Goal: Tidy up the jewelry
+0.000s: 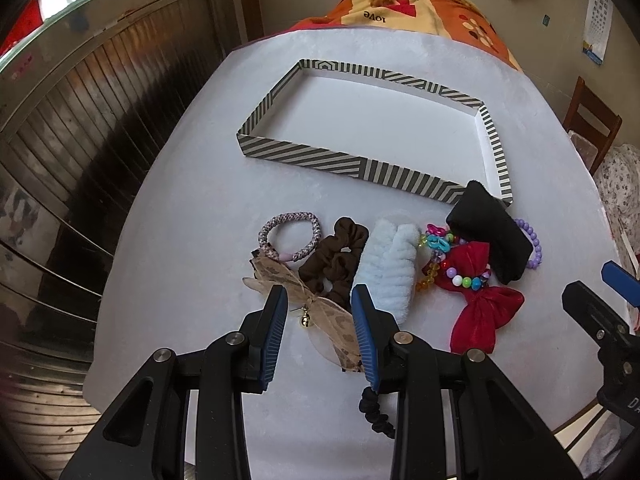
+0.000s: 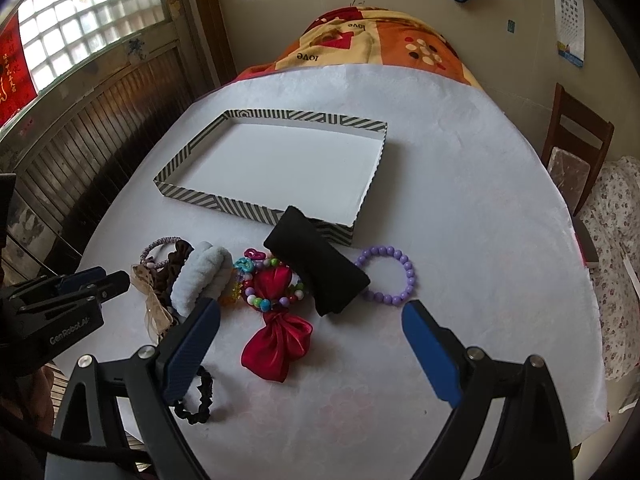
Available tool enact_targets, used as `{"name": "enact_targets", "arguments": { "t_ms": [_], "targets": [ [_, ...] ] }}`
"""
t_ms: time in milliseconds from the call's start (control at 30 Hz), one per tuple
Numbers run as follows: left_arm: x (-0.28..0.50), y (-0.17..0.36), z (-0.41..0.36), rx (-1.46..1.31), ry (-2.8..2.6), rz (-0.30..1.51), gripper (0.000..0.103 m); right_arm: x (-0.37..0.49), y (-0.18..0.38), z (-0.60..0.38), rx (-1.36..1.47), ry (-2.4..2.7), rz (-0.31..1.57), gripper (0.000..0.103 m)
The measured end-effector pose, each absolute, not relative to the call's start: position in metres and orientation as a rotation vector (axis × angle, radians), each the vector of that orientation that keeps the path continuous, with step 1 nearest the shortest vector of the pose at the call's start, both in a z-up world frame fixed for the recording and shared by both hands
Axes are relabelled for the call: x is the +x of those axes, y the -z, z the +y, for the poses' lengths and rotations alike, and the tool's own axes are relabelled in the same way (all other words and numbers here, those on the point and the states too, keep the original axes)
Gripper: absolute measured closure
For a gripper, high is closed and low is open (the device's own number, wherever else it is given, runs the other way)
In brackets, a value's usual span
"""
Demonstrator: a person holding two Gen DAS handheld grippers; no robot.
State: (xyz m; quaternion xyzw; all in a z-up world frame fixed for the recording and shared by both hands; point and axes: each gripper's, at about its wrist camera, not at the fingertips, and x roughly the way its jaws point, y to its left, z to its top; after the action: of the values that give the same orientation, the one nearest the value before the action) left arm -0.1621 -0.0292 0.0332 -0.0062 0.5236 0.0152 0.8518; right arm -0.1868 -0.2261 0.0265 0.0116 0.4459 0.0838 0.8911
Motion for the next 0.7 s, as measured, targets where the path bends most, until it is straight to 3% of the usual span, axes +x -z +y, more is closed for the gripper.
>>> {"name": "enact_targets", "arguments": {
  "t_ms": [700],
  "targets": [
    [-0.157, -0.027, -0.026, -0.023, -0.026, 1.13, 0.079, -0.176, -0.017, -0.23, 0.039, -0.187, 0.959, 0.008]
  ]
}}
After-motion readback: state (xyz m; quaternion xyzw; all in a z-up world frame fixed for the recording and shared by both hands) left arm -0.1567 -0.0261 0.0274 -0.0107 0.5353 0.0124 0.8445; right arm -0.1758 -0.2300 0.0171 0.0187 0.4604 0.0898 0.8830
